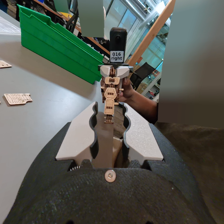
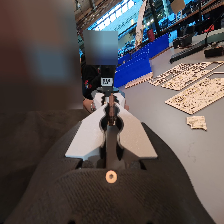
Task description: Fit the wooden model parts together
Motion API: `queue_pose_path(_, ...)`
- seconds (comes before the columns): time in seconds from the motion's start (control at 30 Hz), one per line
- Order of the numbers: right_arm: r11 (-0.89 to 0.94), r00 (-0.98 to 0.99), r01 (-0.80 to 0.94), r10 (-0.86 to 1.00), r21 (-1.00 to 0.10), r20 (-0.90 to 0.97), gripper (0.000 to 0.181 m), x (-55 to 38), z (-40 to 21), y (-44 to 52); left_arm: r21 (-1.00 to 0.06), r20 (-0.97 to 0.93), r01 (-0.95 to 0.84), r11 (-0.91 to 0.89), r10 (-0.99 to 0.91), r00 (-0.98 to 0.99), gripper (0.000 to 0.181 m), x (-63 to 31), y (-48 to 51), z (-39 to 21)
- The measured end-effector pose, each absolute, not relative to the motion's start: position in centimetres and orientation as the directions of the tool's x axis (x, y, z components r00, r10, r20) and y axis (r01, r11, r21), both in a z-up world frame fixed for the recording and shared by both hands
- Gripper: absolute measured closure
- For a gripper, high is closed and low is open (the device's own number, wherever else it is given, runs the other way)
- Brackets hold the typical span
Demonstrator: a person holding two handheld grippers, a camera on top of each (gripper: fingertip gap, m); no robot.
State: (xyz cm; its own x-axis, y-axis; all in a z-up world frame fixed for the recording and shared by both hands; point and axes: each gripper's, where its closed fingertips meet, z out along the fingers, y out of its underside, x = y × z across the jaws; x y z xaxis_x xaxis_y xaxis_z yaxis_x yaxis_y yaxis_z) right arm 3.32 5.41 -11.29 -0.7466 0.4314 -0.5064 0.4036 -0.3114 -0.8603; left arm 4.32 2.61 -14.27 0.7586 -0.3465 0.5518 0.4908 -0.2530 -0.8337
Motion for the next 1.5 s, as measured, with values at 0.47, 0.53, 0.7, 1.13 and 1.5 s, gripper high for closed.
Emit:
queue_pose_path(0.47, -0.411, -0.715, 0.399, 0.42, -0.82, -0.558, 0.176, 2.7, -10.6, 6.9, -0.805, 0.591, 0.512, -0.299, -0.346, 0.728, 0.111, 4.6, 2.8, -15.1)
queue_pose_path(0.53, -0.446, -0.705, 0.395, 0.413, -0.803, -0.576, 0.175, 2.6, -10.4, 7.4, -0.799, 0.6, 0.512, -0.316, -0.355, 0.717, 0.116, 5.0, 2.8, -15.4)
queue_pose_path(0.7, -0.488, -0.705, 0.39, 0.388, -0.781, -0.594, 0.175, 2.6, -9.9, 7.7, -0.749, 0.661, 0.595, -0.291, -0.382, 0.646, 0.145, 4.7, 2.6, -14.7)
queue_pose_path(1.13, -0.473, -0.735, 0.356, 0.391, -0.806, -0.554, 0.176, 2.9, -9.6, 7.2, -0.817, 0.574, 0.534, -0.218, -0.389, 0.72, 0.165, 4.4, 2.4, -13.8)
queue_pose_path(1.5, -0.504, -0.812, 0.29, 0.321, -0.813, -0.488, 0.176, 3.8, -8.3, 6.6, -0.929, 0.357, 0.368, -0.048, -0.387, 0.85, 0.157, 4.6, 1.9, -12.1)
